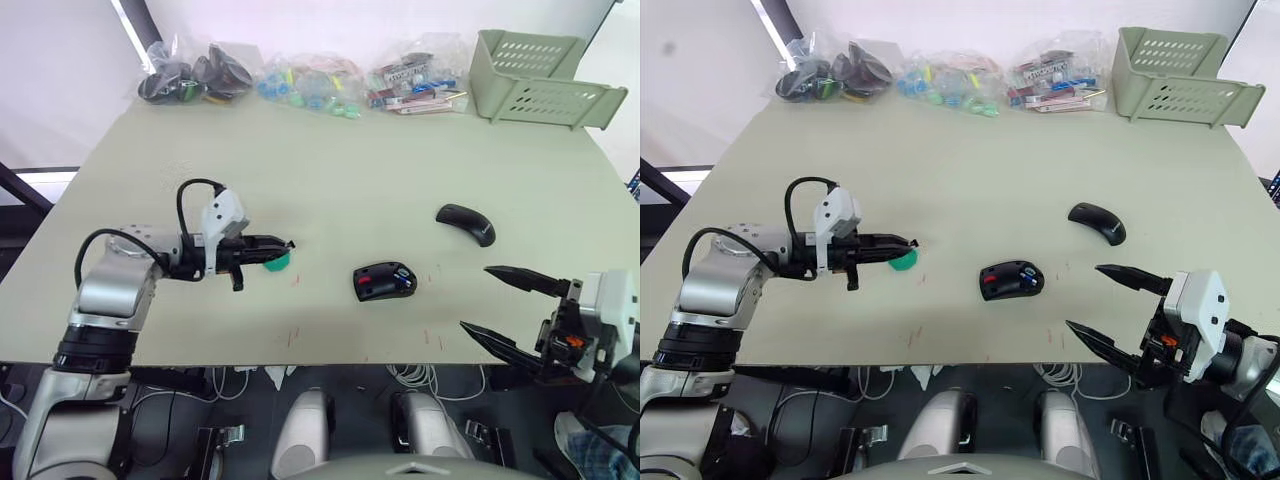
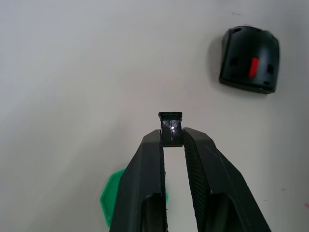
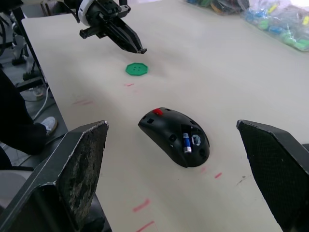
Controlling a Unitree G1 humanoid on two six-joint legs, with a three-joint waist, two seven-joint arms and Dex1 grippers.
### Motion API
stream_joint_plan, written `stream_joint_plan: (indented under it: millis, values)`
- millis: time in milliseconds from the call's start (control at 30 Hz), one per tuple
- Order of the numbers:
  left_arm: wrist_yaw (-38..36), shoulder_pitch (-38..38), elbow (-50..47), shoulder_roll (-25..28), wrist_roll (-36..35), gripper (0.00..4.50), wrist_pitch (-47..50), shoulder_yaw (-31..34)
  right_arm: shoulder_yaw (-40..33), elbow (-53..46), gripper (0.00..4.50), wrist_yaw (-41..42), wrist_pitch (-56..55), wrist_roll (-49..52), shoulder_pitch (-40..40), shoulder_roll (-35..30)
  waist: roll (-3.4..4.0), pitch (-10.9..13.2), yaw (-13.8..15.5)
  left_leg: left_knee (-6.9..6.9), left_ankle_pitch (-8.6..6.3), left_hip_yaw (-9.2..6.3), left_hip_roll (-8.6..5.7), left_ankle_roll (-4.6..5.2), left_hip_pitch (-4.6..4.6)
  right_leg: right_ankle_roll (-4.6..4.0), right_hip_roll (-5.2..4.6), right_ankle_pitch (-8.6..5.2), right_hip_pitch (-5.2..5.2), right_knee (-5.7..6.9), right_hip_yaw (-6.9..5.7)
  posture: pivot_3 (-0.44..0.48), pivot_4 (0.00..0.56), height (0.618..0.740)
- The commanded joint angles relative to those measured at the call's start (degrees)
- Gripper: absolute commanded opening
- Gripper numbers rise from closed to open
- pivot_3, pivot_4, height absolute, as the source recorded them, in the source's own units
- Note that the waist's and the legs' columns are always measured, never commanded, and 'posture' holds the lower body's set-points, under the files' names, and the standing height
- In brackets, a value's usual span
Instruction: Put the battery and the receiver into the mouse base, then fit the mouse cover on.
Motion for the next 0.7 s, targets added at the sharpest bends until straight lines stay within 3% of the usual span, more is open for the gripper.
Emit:
stream_joint_plan:
  millis: [33, 433, 700]
  values:
    - [-3.8, -5.2, -3.4, 0.1, -2.0, 0.56, -0.4, -1.8, 1.4, -1.3, 4.5, -1.2, 2.0, 2.1, -3.5, -1.5, -0.02, 0.0, 0.1, 0.03, 0.0, -0.01, -0.01, 0.0, -0.02, 0.0, 0.01, 0.0, 0.0, 0.0, 0.0, 0.0, 0.15, 0.74]
    - [-8.4, -14.7, -2.3, -2.5, 1.2, 0.56, -5.0, -9.2, 9.6, -1.3, 4.5, -8.0, 11.2, 0.4, -13.6, -4.5, -0.02, 0.0, -0.1, 0.03, 0.0, -0.03, -0.03, 0.0, -0.03, -0.01, 0.12, 0.0, -0.01, 0.0, 0.04, 0.0, 0.15, 0.74]
    - [-10.5, -18.5, -1.3, -5.0, 2.2, 0.56, -7.3, -11.9, 13.0, 4.9, 4.5, -21.6, 31.8, 18.2, -31.7, -4.0, -0.05, 0.0, -0.1, 0.05, 0.01, -0.03, -0.02, 0.0, -0.06, -0.19, 0.13, 0.12, -0.02, 0.02, 0.06, 0.0, 0.15, 0.74]
